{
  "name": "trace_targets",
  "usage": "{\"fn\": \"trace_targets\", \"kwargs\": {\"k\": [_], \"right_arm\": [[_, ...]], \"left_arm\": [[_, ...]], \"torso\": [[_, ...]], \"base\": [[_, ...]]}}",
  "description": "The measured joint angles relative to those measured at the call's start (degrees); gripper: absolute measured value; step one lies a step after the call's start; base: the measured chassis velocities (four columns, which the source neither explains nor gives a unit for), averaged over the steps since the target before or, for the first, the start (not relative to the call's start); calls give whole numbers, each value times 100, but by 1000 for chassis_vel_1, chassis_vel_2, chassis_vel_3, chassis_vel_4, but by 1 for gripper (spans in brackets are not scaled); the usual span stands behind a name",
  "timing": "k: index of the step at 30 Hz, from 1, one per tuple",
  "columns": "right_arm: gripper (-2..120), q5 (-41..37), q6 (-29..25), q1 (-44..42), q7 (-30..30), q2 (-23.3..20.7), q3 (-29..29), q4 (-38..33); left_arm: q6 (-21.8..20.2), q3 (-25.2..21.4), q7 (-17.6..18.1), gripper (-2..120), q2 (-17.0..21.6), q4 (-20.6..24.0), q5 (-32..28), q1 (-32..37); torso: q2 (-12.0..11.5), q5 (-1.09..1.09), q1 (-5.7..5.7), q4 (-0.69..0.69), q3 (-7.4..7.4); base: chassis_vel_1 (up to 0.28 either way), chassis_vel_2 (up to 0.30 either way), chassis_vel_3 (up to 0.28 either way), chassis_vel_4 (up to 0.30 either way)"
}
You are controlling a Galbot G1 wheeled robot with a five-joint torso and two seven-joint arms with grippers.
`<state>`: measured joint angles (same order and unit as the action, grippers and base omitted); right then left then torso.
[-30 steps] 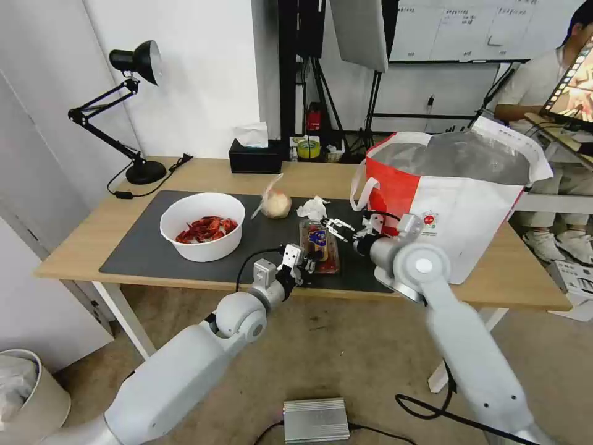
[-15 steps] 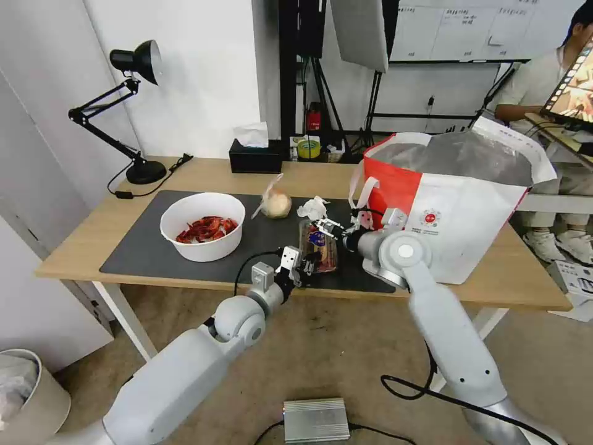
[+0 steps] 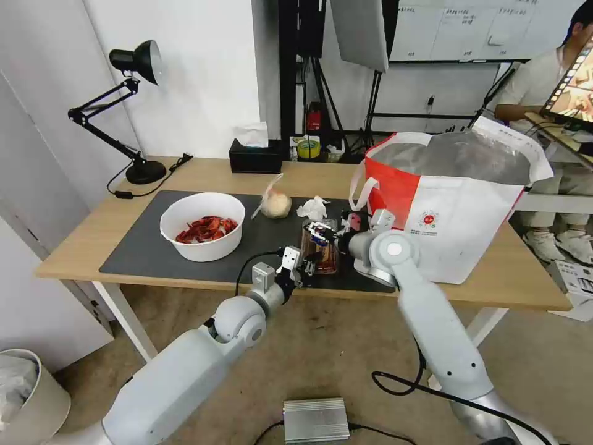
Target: Pick up the trash from the table and place it into the takeout bag.
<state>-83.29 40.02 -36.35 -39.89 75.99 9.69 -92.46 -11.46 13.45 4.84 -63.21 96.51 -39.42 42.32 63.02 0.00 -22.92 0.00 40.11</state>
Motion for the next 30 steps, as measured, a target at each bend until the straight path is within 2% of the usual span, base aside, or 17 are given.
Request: {"fn": "trace_targets", "kwargs": {"k": [25,30], "right_arm": [[100,122,45,48,200,84,-12,199],[100,109,113,-46,412,61,38,170]], "left_arm": [[15,-14,4,0,-35,24,-2,17],[24,-22,4,0,-33,28,-2,17]], "torso": [[0,0,0,-1,0],[1,0,1,-1,-1]], "base": [[0,0,0,0],[0,0,0,0]]}}
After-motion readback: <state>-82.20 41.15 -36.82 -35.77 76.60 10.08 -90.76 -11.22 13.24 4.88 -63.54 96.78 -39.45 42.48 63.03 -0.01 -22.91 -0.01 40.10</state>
